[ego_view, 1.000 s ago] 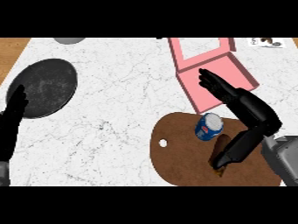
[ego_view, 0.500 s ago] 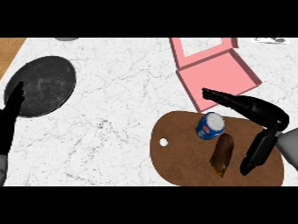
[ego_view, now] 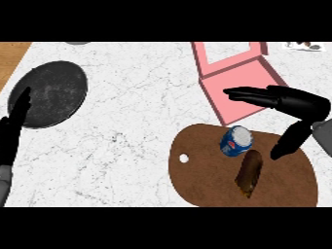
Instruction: Pick the can from the cutting board and place it in the cardboard box
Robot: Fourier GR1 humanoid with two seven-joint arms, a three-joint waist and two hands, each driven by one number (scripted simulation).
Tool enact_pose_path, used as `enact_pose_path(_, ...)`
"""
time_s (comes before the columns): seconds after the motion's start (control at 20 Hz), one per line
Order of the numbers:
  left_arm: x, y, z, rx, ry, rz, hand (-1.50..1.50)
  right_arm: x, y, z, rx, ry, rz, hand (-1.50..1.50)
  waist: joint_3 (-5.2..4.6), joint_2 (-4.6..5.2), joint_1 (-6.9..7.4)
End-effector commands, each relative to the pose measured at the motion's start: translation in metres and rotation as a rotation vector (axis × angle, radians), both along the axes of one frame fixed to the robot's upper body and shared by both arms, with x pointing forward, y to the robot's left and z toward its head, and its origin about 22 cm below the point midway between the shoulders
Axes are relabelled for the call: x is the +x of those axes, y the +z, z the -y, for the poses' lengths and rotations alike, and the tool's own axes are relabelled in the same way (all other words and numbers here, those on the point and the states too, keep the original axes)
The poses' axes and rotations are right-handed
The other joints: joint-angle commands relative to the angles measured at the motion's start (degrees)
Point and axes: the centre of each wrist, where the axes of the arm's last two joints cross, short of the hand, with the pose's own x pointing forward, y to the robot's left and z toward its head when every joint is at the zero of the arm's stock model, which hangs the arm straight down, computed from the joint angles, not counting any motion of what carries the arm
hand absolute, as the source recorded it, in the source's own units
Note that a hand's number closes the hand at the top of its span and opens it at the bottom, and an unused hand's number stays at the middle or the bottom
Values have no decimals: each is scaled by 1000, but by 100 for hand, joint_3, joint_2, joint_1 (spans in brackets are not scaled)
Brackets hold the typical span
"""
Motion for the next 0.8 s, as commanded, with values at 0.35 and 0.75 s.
enact_pose_path(0.35,-5,-11,-9,7,10,-21,0,33,-1,-32,-445,291,118,-150,-19,-84,-88)
enact_pose_path(0.75,-13,-26,-17,14,38,-29,0,56,-14,-60,-517,329,129,-150,-23,-119,-247)
